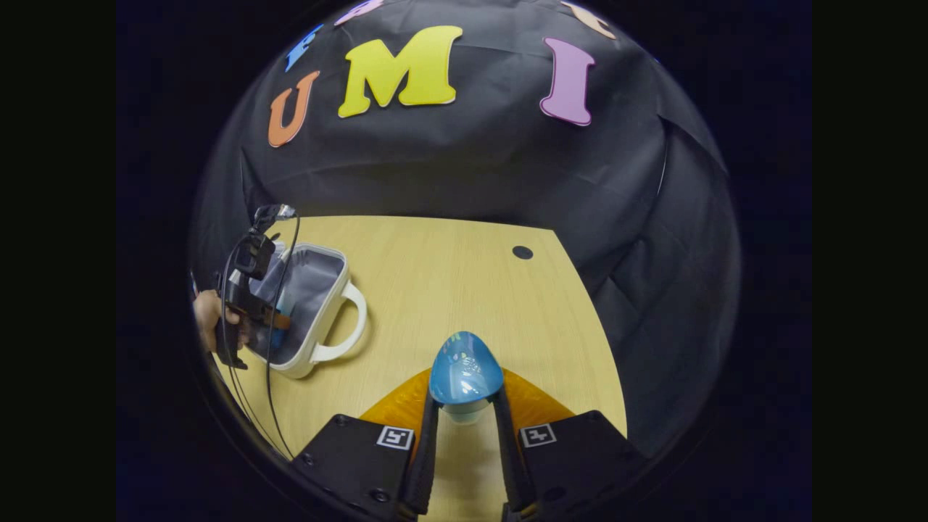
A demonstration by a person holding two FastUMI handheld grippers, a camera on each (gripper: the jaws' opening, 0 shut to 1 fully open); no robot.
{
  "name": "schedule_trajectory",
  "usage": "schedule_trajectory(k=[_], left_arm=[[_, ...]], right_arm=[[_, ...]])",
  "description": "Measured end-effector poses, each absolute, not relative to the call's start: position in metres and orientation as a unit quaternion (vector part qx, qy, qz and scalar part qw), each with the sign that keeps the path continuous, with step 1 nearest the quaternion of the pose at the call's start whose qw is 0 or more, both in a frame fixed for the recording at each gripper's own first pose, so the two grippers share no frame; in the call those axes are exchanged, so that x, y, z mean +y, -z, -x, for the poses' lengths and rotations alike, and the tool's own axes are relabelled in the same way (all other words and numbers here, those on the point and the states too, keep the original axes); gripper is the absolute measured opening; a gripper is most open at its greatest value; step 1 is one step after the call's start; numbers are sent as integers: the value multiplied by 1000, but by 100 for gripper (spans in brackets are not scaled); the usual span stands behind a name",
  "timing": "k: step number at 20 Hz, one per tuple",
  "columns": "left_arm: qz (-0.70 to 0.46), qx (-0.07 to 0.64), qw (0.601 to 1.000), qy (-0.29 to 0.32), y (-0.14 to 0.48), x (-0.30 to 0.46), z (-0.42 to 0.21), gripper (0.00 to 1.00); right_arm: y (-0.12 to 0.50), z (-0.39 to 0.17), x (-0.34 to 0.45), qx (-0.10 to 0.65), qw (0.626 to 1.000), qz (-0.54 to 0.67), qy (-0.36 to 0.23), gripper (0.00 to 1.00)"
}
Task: First open the suitcase, pack the skin care products into it, and then close the suitcase.
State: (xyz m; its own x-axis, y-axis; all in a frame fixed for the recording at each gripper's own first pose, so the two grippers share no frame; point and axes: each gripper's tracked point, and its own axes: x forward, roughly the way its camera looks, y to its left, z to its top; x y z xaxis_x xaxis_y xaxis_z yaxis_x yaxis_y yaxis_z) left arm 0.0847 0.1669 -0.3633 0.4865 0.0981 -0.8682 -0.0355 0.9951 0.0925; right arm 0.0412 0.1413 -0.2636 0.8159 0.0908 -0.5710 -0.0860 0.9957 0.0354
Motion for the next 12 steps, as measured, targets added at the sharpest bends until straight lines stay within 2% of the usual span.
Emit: schedule_trajectory(k=[1, 3, 4, 5, 6, 12], left_arm=[[-20, 501, 864, -33, 360, 163, -83, 60], [-7, 489, 872, -27, 349, 160, -79, 87], [-1, 480, 877, -24, 343, 158, -76, 83], [6, 467, 884, -17, 332, 155, -72, 91], [11, 448, 894, -14, 319, 154, -69, 91], [24, 280, 960, -12, 217, 170, -36, 93]], right_arm=[[262, -45, 146, 298, 953, -4, -49, 36], [256, -50, 158, 294, 954, 0, -59, 36], [252, -52, 166, 290, 955, 2, -67, 36], [248, -54, 176, 286, 955, 5, -75, 36], [243, -57, 186, 282, 956, 6, -83, 36], [199, -68, 270, 252, 957, -8, -144, 36]])
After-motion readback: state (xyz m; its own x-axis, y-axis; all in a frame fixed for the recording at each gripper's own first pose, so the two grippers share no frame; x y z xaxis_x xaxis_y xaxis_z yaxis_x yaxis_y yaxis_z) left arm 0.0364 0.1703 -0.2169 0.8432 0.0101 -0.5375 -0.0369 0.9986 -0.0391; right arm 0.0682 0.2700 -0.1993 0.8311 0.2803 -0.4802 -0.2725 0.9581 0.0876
